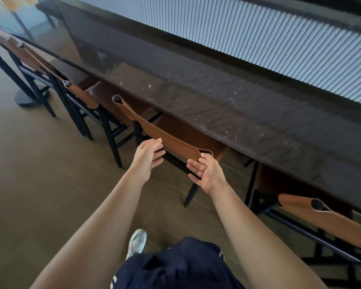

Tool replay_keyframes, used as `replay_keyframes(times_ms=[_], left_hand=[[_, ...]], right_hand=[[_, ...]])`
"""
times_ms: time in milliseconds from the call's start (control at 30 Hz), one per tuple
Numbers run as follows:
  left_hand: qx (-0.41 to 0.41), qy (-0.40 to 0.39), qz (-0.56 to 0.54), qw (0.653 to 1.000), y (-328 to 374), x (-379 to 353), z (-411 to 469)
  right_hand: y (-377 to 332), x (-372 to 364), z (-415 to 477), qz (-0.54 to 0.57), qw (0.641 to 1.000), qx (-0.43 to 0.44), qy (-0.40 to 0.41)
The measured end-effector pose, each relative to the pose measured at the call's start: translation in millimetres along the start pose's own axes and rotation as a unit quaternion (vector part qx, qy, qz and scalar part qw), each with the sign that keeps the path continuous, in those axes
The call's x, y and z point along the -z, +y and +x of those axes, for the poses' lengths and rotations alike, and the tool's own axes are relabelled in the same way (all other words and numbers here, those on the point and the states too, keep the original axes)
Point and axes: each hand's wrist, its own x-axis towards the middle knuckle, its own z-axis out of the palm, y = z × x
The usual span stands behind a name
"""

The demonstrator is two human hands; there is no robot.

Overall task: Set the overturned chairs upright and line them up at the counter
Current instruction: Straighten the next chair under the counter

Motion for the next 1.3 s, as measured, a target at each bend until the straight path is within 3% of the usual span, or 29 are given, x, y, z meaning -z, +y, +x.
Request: replay_keyframes(times_ms=[367, 833, 1000, 1300], left_hand=[[0.076, -0.056, 0.023, 0.995, 39.0, 7.2, 95.1], [0.199, -0.022, -0.011, 0.980, 72.8, 30.0, 191.2], [0.230, -0.012, -0.006, 0.973, 75.7, 28.7, 211.2], [0.235, -0.020, -0.021, 0.972, 65.5, 7.2, 200.0]], right_hand=[[6.6, -52.3, 45.2, 0.150, 0.984, -0.008, 0.096], [-3.0, -91.4, 87.3, 0.289, 0.937, -0.006, 0.196], [-9.9, -96.8, 91.9, 0.347, 0.910, 0.022, 0.227], [-7.2, -78.3, 81.5, 0.381, 0.891, 0.053, 0.240]])
